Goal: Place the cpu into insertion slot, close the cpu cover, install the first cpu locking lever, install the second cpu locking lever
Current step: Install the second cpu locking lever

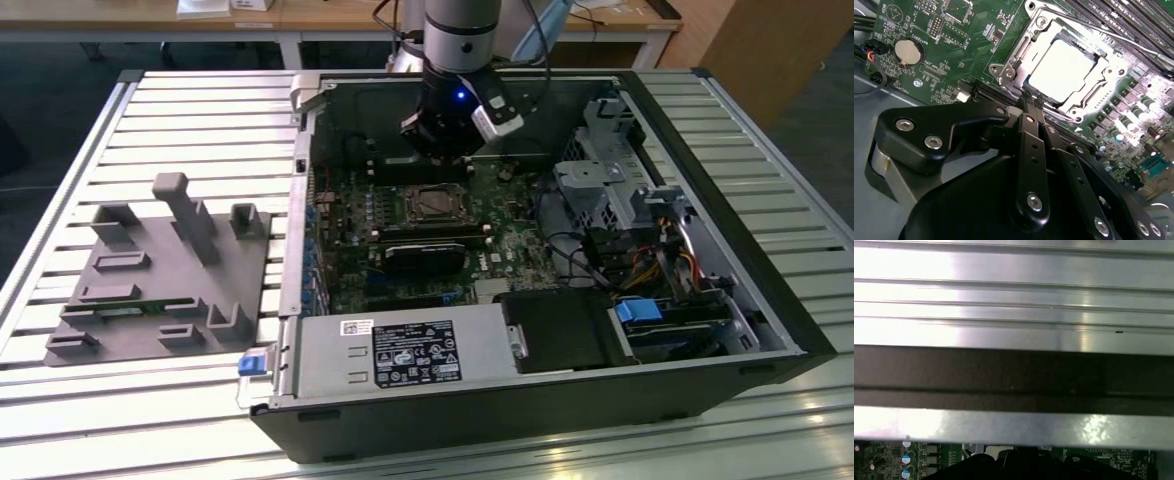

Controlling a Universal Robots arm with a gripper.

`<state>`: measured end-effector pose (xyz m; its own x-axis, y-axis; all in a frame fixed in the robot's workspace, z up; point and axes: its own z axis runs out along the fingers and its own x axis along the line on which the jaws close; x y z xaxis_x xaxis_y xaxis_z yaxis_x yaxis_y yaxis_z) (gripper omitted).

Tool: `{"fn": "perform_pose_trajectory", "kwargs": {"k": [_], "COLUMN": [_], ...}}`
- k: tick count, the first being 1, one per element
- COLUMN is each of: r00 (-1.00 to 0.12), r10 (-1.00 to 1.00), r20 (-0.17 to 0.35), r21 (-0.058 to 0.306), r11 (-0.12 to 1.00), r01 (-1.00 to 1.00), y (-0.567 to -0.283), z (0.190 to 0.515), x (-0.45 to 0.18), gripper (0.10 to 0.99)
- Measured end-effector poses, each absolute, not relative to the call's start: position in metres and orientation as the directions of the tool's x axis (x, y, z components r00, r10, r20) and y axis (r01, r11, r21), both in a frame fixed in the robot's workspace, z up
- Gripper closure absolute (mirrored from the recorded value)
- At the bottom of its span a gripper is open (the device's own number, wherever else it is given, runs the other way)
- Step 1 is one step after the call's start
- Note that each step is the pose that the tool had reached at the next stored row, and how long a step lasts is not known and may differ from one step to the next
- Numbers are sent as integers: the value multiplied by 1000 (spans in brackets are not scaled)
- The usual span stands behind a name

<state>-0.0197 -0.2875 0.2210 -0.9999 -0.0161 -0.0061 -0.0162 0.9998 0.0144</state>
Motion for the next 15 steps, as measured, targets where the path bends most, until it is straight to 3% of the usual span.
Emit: {"fn": "perform_pose_trajectory", "kwargs": {"k": [15], "r00": [-1000], "r10": [-16], "r20": [-6], "r21": [15], "r11": [1000], "r01": [-16], "y": [-296], "z": [221], "x": [-20], "gripper": [980]}}
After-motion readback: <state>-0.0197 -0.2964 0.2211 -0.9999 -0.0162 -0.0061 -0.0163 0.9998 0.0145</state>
